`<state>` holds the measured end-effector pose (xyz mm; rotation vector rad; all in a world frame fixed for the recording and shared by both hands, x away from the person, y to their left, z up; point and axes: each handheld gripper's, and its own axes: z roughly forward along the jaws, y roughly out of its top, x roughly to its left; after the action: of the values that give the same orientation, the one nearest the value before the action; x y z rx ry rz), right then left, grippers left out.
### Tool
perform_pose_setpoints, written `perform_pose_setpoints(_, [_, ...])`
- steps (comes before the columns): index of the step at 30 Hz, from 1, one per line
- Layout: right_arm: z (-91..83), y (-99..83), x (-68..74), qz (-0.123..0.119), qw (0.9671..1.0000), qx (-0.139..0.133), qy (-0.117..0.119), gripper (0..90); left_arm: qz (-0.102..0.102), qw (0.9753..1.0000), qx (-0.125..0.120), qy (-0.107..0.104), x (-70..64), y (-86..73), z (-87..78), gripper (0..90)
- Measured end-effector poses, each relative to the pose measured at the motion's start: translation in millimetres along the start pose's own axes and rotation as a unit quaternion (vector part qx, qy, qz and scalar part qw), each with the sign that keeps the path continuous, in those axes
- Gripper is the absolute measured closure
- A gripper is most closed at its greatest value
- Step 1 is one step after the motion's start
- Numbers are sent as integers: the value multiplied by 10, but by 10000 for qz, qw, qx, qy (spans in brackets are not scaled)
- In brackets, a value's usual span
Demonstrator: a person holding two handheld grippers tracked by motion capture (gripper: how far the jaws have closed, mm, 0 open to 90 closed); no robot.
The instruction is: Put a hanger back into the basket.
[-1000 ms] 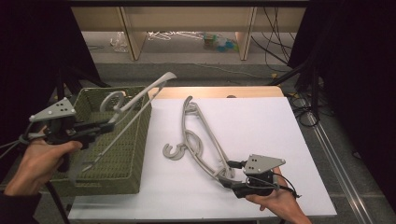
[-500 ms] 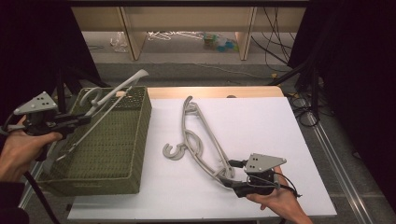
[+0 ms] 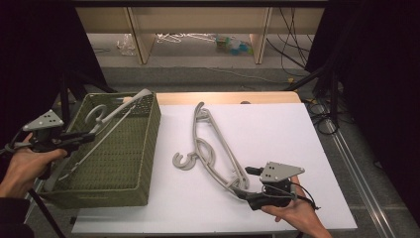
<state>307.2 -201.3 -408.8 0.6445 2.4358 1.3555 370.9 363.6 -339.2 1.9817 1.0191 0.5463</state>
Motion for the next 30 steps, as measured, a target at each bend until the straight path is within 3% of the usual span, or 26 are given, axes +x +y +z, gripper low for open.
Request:
perform_pose_setpoints(4, [5, -5, 0, 35, 10000, -16, -5, 224, -59, 9999, 88, 19, -5, 15, 40, 794])
perform_pose_setpoints(6, [11, -9, -1, 34, 10000, -24, 0, 217, 22, 9998, 198, -4, 22, 15, 65, 794])
perform_pose_setpoints(10, [18, -10, 7, 18, 10000, -10, 12, 221, -152, 9991, 390, -28, 47, -16, 204, 795])
perform_pose_setpoints(14, [23, -17, 5, 19, 10000, -13, 13, 224, -137, 9987, 494, -69, 37, -47, 274, 794])
perform_pose_setpoints(17, [27, -15, 8, 2, 10000, 35, 44, 227, -291, 9978, 601, -1, 59, -91, 375, 793])
perform_pose_setpoints(18, [32, -18, 14, -10, 10000, 35, 76, 227, -144, 9963, 846, 10, 85, -99, 397, 793])
perform_pose_setpoints(20, [37, -15, 20, -25, 10000, 60, 71, 229, -188, 9948, 997, 20, 87, -124, 482, 795])
perform_pose_setpoints(23, [42, -16, 24, -25, 10000, 49, 66, 231, -345, 9944, 999, -28, 88, -155, 558, 797])
perform_pose_setpoints(27, [39, -19, 15, -37, 9999, 77, 57, 231, -477, 9930, 1075, 87, 149, -240, 557, 785])
perform_pose_setpoints(30, [48, -25, 24, -36, 9999, 115, 114, 232, -750, 9919, 990, 255, 239, -312, 529, 773])
